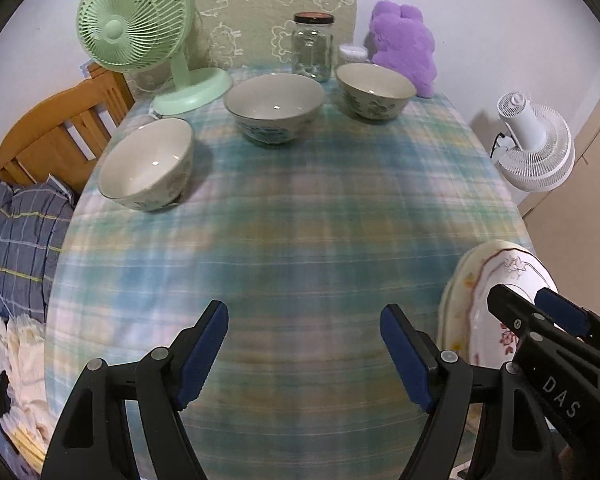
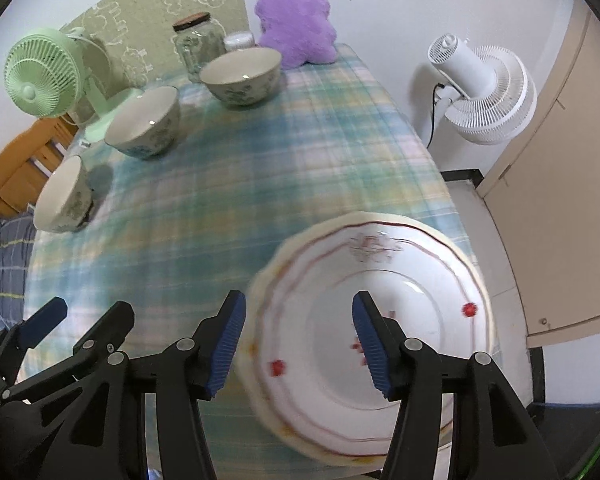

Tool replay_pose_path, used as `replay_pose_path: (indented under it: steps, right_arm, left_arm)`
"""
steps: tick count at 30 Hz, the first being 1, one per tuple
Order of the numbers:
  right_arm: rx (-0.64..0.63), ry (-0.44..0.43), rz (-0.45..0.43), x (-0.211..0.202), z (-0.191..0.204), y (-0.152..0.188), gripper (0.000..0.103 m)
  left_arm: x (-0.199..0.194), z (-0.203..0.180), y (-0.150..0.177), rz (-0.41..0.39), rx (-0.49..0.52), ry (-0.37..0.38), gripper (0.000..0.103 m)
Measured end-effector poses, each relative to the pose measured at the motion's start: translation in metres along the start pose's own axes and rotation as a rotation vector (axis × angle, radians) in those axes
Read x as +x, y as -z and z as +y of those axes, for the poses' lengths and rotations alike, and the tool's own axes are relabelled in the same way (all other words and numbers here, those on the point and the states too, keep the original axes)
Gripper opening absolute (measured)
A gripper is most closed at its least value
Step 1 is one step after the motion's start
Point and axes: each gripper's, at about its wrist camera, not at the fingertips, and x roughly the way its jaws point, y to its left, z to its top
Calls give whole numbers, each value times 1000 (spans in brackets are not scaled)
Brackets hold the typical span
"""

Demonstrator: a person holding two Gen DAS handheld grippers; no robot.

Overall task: Organize plates and bowls
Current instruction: 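Open the left gripper and pull it away from the plate stack, then move the left gripper to the large cream bowl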

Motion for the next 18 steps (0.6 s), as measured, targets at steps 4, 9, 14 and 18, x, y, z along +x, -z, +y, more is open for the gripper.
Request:
replay_pose_path:
  steps: [4, 9, 14, 18]
  right_arm:
    - [19, -13, 10, 1, 23, -4, 59]
    - [-13, -14, -29, 0, 58, -11, 59]
    - [-7, -30, -58, 3, 93, -18, 59]
    - [1, -52, -78, 6, 116, -23, 65]
  left_arm:
    - [-3, 25, -7, -20, 0, 7, 80]
    - [-6, 57, -19, -59, 0, 0, 80]
    - [-4, 91, -32, -88, -4, -3, 80]
    - [-1, 121, -42, -113, -7, -29, 83]
